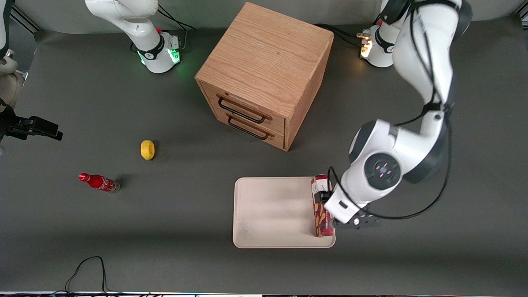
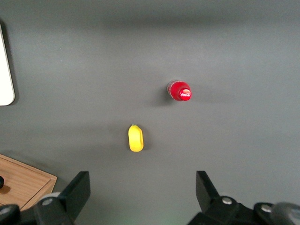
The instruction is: Place red cookie box on tray
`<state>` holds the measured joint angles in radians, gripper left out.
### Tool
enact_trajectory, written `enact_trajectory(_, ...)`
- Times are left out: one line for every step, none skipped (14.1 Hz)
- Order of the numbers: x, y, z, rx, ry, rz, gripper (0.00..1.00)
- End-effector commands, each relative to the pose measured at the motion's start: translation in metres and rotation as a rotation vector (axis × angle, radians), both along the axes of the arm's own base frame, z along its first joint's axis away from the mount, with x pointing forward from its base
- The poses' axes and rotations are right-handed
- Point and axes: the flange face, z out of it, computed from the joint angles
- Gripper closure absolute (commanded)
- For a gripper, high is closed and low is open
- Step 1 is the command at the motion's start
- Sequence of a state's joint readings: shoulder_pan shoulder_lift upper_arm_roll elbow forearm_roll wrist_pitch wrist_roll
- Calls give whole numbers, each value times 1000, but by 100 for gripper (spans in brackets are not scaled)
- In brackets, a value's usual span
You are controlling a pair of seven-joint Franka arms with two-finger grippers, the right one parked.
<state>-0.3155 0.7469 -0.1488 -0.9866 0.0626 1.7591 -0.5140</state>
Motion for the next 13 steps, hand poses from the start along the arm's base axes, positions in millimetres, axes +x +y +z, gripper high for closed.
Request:
enact_trajectory(-39,9,92,34,-12,96,0)
enact_trajectory(-50,13,115,39,-11,107,0)
enact_trajectory(-62,19,140,44,-16,110,0)
enact_trajectory(-72,26,160,54,-15,112,0)
enact_trajectory(-82,34,175,66,-7,107,0)
enact_trajectory(-88,40,186,74,-9,109,0)
enact_trajectory(-89,57,191,84,-5,128,0)
enact_trajectory(-96,72,194,94,2,122,0)
enact_trajectory(-104,89,195,103,6,99,0)
enact_trajectory(-110,118,197,110,6,94,0)
enact_trajectory(-116,134,199,106,-5,89,0)
enact_trajectory(-119,154,196,106,-4,94,0)
enact_trajectory(-123,170,194,106,-6,81,0)
